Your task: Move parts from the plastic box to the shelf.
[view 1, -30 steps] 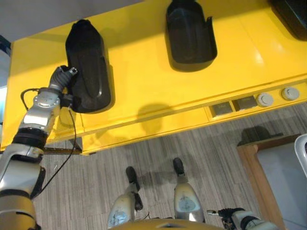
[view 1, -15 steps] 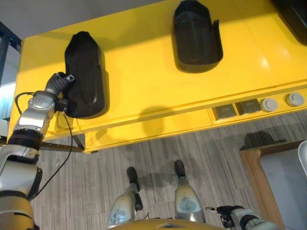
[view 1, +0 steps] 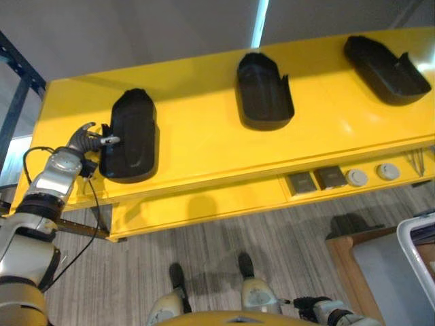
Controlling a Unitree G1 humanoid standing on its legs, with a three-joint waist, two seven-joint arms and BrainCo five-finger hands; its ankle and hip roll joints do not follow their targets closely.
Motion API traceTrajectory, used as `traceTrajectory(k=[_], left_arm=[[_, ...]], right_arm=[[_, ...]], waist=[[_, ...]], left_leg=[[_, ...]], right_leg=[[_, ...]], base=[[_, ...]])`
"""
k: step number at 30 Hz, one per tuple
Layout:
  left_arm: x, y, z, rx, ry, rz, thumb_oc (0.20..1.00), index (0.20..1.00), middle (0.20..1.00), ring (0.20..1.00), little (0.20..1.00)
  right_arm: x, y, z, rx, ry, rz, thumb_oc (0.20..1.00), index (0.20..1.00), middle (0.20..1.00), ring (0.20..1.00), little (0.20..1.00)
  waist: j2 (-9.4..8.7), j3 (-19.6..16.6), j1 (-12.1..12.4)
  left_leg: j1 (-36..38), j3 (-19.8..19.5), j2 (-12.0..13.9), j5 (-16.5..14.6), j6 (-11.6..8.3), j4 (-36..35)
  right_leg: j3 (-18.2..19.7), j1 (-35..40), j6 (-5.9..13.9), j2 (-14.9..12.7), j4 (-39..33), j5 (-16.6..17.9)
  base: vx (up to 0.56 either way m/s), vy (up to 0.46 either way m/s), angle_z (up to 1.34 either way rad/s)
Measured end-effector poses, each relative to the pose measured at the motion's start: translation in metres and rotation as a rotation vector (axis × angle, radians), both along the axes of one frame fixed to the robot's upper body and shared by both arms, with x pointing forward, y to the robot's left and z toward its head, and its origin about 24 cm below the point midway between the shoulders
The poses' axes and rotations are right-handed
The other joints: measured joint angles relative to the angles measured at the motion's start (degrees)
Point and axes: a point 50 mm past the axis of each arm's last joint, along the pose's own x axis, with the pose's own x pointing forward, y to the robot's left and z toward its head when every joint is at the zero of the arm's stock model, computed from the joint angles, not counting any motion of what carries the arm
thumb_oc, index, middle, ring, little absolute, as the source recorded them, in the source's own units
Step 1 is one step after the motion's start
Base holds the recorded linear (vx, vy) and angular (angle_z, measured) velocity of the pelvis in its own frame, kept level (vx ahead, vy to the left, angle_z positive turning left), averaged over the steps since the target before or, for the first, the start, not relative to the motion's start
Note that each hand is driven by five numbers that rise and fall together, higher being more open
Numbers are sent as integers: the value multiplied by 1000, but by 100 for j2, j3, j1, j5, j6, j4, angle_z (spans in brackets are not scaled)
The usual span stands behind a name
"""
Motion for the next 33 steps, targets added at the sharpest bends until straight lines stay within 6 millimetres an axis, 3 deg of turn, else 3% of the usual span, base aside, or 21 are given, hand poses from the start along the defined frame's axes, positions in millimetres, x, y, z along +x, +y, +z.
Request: traceTrajectory(k=[3,5,7,10,11,12,14,16,17,20,25,30,33], left_arm=[[1,-2,3,21,-66,32,1000,1000,1000,1000,1000],[4,-10,19,53,-214,45,1000,1000,1000,1000,1000],[8,-33,43,58,-384,-24,1000,1000,1000,1000,1000],[2,-66,72,18,-572,-166,1000,1000,1000,1000,1000],[-3,-80,82,-3,-639,-240,479,479,479,479,479],[-10,-92,90,-36,-700,-306,200,200,200,200,200],[-34,-111,93,-196,-806,-405,200,200,200,200,200],[-60,-132,71,-343,-804,-511,200,200,200,200,200],[-70,-146,39,-471,-697,-558,200,200,200,200,200],[-93,-160,-24,-616,-454,-567,200,200,200,200,200],[-109,-175,-58,-758,-288,-579,200,200,200,200,200],[-124,-178,-92,-791,-160,-553,200,200,200,200,200],[-125,-179,-92,-825,-170,-560,200,200,200,200,200]], right_arm=[[-16,1,-4,5,37,-10,1000,1000,1000,1000,1000],[-25,2,-6,14,64,-48,1000,1000,1000,1000,1000],[-35,1,-8,11,95,-61,1000,1000,1000,1000,1000],[-31,3,-7,19,85,-70,1000,1000,1000,1000,1000],[-31,3,-8,25,83,-74,1000,1000,1000,1000,1000],[-31,4,-8,35,79,-80,1000,1000,1000,1000,1000],[-29,8,-8,49,71,-86,1000,1000,1000,1000,1000],[-33,16,-11,71,77,-105,1000,1000,1000,1000,1000],[-42,18,-13,68,95,-113,1000,1000,1000,1000,1000],[-45,21,-14,64,102,-116,1000,1000,1000,1000,1000],[-44,23,-14,69,102,-130,1000,1000,1000,1000,1000],[-47,21,-14,69,118,-155,1000,1000,1000,1000,1000],[-48,15,-13,64,118,-176,1000,1000,1000,1000,1000]], waist=[[-43,-284,53],[-113,-492,104],[-180,-755,184],[-231,-852,261],[-249,-888,293],[-261,-949,355],[-266,-1063,498],[-311,-1113,654],[-371,-1136,787],[-478,-1118,951],[-469,-1015,1065],[-432,-968,1071],[-358,-860,1085]], left_leg=[[37,14,3,-59,13,-1],[184,39,18,-79,17,-1],[197,56,43,-85,18,-2],[249,-5,59,-85,19,-2],[253,-25,58,-85,19,-2],[241,-27,63,-85,18,-2],[252,-39,61,-85,19,-2],[359,-116,48,-86,23,-1],[365,-221,38,-83,26,-1],[221,-350,45,-82,26,0],[108,-354,51,-36,51,0],[-55,-364,66,-35,49,0],[-92,-355,64,14,54,0]], right_leg=[[0,42,-23,-2,0,-77],[-24,194,-31,-3,0,-95],[-30,206,-44,-2,0,-105],[-105,346,-57,13,0,-112],[-143,368,-64,11,0,-129],[-155,366,-65,13,0,-138],[-164,381,-62,15,0,-150],[-220,491,-62,14,-1,-188],[-329,549,-57,17,-1,-225],[-457,517,-45,26,-1,-263],[-487,448,-64,39,-2,-247],[-520,285,-66,46,-2,-241],[-534,254,-65,33,-2,-241]], base=[[0,0,0],[-45,-15,1],[-56,-10,-1],[-56,5,8],[-41,14,20],[-37,13,12],[-31,11,4],[-45,16,23],[-60,17,37],[-47,5,28],[-40,-22,9],[-24,-30,1],[0,-8,2]])
